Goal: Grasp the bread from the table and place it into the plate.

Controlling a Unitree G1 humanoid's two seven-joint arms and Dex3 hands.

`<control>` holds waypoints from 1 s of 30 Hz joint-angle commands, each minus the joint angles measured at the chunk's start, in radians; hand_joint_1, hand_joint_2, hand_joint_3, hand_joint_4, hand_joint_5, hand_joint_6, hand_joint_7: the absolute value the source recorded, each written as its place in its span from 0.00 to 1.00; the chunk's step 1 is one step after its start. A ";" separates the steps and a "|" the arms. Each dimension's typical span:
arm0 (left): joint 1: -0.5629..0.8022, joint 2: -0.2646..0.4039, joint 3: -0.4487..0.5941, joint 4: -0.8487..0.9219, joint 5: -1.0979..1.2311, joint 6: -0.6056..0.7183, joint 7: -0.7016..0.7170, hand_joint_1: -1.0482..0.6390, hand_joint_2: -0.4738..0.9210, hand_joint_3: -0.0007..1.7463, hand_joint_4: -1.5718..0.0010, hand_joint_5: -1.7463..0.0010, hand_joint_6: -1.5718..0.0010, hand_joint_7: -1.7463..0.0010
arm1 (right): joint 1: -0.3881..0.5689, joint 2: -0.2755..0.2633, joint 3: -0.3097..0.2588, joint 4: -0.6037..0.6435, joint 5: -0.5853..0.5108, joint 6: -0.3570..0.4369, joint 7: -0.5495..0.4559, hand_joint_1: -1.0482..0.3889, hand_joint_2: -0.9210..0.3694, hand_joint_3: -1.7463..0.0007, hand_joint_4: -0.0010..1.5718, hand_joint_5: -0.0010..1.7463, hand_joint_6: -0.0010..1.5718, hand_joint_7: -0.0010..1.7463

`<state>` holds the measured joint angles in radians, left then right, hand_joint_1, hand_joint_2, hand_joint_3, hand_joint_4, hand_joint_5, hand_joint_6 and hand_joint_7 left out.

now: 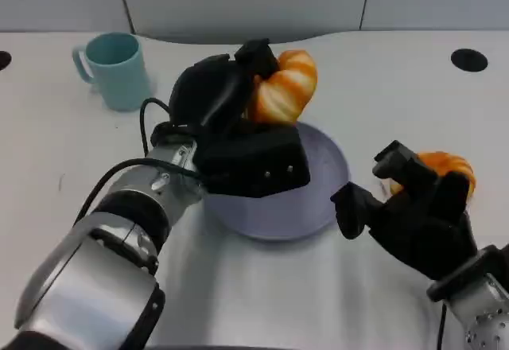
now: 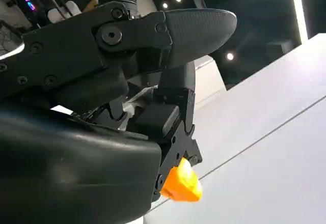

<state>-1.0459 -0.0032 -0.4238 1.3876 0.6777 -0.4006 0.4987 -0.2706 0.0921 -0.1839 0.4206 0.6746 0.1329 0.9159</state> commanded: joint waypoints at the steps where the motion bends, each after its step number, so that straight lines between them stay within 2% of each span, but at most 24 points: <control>1: -0.008 0.005 -0.009 0.002 0.006 0.039 -0.061 0.00 1.00 0.29 1.00 0.81 1.00 0.84 | -0.012 -0.007 -0.004 -0.005 -0.010 -0.015 -0.010 0.19 0.00 0.82 0.57 0.82 0.52 0.53; 2: -0.008 0.007 -0.009 0.002 0.005 0.042 -0.070 0.00 1.00 0.31 1.00 0.92 1.00 0.93 | -0.014 -0.006 -0.003 -0.003 -0.011 -0.018 -0.010 0.18 0.00 0.82 0.58 0.82 0.52 0.53; 5: -0.007 0.010 -0.006 -0.001 -0.003 0.038 -0.078 0.00 1.00 0.31 1.00 0.99 1.00 0.99 | -0.020 -0.004 -0.001 0.007 -0.020 -0.033 -0.005 0.18 0.00 0.81 0.57 0.83 0.51 0.54; 14: -0.005 0.015 -0.002 -0.003 -0.008 0.031 -0.070 0.00 1.00 0.30 1.00 1.00 1.00 1.00 | -0.017 0.008 0.000 -0.001 -0.022 -0.030 -0.020 0.18 0.00 0.83 0.57 0.83 0.51 0.55; 17: -0.004 0.020 0.000 -0.003 -0.010 0.030 -0.064 0.00 1.00 0.33 1.00 1.00 1.00 1.00 | -0.007 0.017 0.004 -0.018 -0.028 -0.032 -0.039 0.19 0.00 0.83 0.58 0.84 0.52 0.54; 20: 0.029 0.023 0.171 -0.015 -0.188 -0.047 -0.156 0.00 1.00 0.34 0.95 0.97 0.97 0.98 | -0.002 0.024 0.014 -0.034 -0.033 -0.020 -0.058 0.18 0.00 0.84 0.58 0.85 0.52 0.54; 21: 0.041 0.014 0.278 -0.021 -0.307 -0.074 -0.254 0.00 1.00 0.33 0.92 0.87 0.93 0.92 | 0.000 0.027 0.016 -0.038 -0.036 -0.021 -0.065 0.18 0.00 0.85 0.58 0.85 0.52 0.54; 22: 0.048 0.008 0.348 -0.025 -0.384 -0.089 -0.324 0.00 1.00 0.29 0.96 0.51 0.94 0.65 | 0.002 0.029 0.018 -0.041 -0.037 -0.022 -0.069 0.18 0.00 0.84 0.57 0.86 0.52 0.55; 23: 0.049 0.001 0.460 -0.032 -0.514 -0.067 -0.473 0.00 1.00 0.28 0.98 0.35 0.97 0.48 | 0.004 0.033 0.020 -0.045 -0.038 -0.020 -0.076 0.18 0.00 0.84 0.57 0.87 0.52 0.55; 24: 0.048 -0.002 0.530 -0.036 -0.596 -0.046 -0.575 0.00 1.00 0.21 0.99 0.19 0.98 0.30 | 0.006 0.035 0.022 -0.048 -0.038 -0.019 -0.081 0.18 0.00 0.84 0.57 0.87 0.52 0.55; 25: 0.047 -0.002 0.570 -0.039 -0.643 -0.031 -0.638 0.00 1.00 0.18 1.00 0.13 0.99 0.23 | 0.007 0.037 0.023 -0.050 -0.037 -0.017 -0.084 0.18 0.00 0.84 0.56 0.87 0.52 0.55; 27: 0.046 -0.002 0.600 -0.040 -0.676 -0.021 -0.689 0.00 1.00 0.16 1.00 0.08 1.00 0.16 | 0.008 0.038 0.025 -0.051 -0.036 -0.016 -0.086 0.18 0.00 0.84 0.56 0.87 0.52 0.55; 29: 0.059 0.001 0.784 -0.067 -0.903 0.073 -0.936 0.00 0.99 0.09 0.97 0.10 0.93 0.20 | 0.007 0.043 0.024 -0.051 -0.031 -0.005 -0.100 0.18 0.00 0.85 0.56 0.86 0.52 0.55; 30: 0.070 0.006 0.852 -0.080 -0.989 0.111 -1.037 0.00 0.99 0.07 0.91 0.16 0.89 0.25 | 0.005 0.044 0.024 -0.050 -0.030 -0.001 -0.106 0.18 0.00 0.86 0.56 0.86 0.52 0.54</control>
<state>-1.0035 -0.0093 0.2436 1.3531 -0.0863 -0.3848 -0.2795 -0.2659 0.1374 -0.1571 0.3871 0.6391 0.1162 0.8310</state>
